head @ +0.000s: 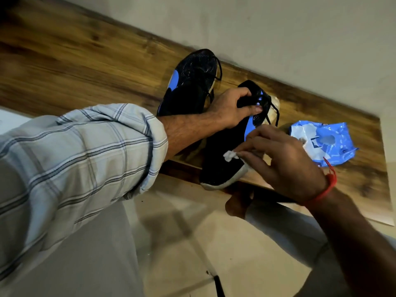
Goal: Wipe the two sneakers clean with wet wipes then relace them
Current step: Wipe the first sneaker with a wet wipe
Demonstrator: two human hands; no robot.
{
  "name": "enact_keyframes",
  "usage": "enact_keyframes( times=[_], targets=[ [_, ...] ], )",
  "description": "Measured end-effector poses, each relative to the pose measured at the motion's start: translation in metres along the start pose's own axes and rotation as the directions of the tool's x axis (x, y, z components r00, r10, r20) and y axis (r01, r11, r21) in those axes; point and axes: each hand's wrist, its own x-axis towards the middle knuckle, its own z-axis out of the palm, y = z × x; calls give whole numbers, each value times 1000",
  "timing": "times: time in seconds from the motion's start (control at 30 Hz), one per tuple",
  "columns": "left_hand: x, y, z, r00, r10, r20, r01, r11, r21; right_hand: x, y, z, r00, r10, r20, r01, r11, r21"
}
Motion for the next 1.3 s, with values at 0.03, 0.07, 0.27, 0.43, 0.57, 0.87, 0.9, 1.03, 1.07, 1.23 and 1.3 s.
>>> enact_keyframes(
  times=[0.03,0.07,0.27,0.43,0.57,0.87,0.9,1.03,1.07,1.23,1.3],
  targets=[
    [0,0,0,1000,-1,-5,1,1000,3,1,-6,2,1000,-5,13,5,999,32],
    [0,0,0,1000,-2,-7,2,1000,6,0,-17,9,999,-34,29,32,998,47],
    [-3,0,-2,1000,7,-10,-7,1000,13,-4,-72,59,990,-142,23,142,936,-322],
    [-2,2,-4,1000,-17,10,17,1000,-20,-3,-51,40,992,-84,95,105,964,-244],
    [-4,4,-3,999,-38,-13,38,999,-22,-8,-35,21,980,-44,195,62,995,-84],
    [-4,6,-4,999,-41,-12,41,999,-12,-7,20,-8,997,71,-25,-72,997,-25],
    [-4,5,-4,999,-41,-12,41,999,-14,-7,14,-6,998,64,-15,-64,998,22],
    [-3,3,-5,998,-56,3,57,998,-17,-7,-23,5,988,-102,114,92,992,91],
    [-3,3,-5,998,-60,6,60,998,-22,-8,-31,9,977,-149,150,135,986,100],
    [-4,7,-7,998,-65,25,66,997,-27,-5,-32,13,957,-223,184,218,975,45],
    [-4,7,-6,998,-54,19,54,998,-12,-4,-15,4,976,-172,134,170,985,21]
  ],
)
